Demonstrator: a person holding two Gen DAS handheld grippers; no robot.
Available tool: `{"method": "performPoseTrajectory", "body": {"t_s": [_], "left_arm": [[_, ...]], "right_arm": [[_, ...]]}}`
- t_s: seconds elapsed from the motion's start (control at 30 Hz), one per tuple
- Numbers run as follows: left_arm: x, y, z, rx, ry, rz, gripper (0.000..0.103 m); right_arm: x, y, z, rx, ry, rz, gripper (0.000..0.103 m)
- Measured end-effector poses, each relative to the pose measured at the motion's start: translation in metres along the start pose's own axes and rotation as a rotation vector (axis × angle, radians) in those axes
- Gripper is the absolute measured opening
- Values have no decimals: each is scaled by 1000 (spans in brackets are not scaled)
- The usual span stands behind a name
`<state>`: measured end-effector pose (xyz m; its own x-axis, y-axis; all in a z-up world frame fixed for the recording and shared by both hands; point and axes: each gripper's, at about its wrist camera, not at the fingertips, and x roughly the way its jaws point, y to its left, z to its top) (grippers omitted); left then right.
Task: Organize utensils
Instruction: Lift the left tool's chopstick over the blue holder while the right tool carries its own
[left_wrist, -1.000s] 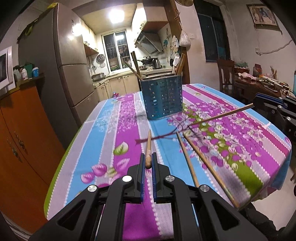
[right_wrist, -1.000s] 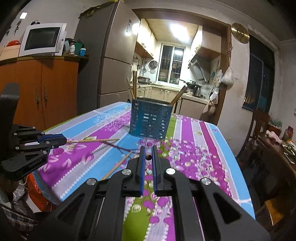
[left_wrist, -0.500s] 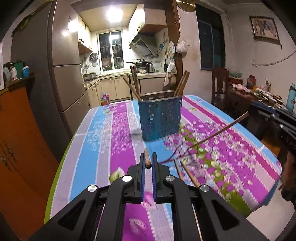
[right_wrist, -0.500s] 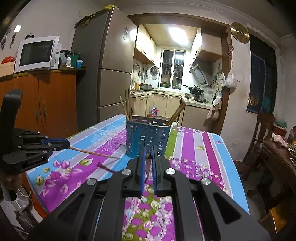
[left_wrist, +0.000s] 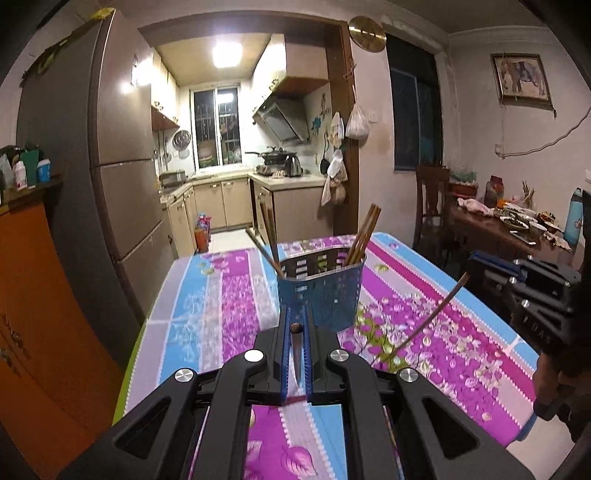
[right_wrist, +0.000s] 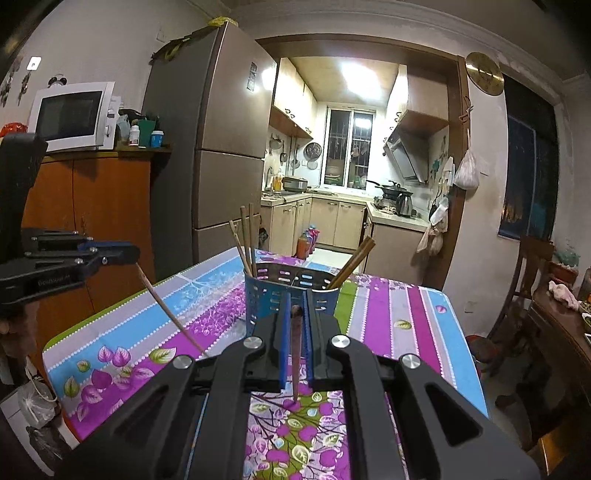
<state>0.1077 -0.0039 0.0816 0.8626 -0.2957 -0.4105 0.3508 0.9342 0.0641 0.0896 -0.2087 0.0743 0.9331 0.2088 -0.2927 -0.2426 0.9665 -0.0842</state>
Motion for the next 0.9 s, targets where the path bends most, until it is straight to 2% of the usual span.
{"method": "performPoseTrajectory", "body": {"t_s": [0.33,0.6,0.9], "left_arm": [[-1,-7,15,0,-28,-31,8],[3,-14,19,1,-16,-41,8],[-3,-20,33,14,-32,-21,8]], "right_arm": [[-9,-8,15,37,-8,36,5],[-14,-11,23,53,-4,50,5],[-20,-11,37,59,-8,70,5]]}}
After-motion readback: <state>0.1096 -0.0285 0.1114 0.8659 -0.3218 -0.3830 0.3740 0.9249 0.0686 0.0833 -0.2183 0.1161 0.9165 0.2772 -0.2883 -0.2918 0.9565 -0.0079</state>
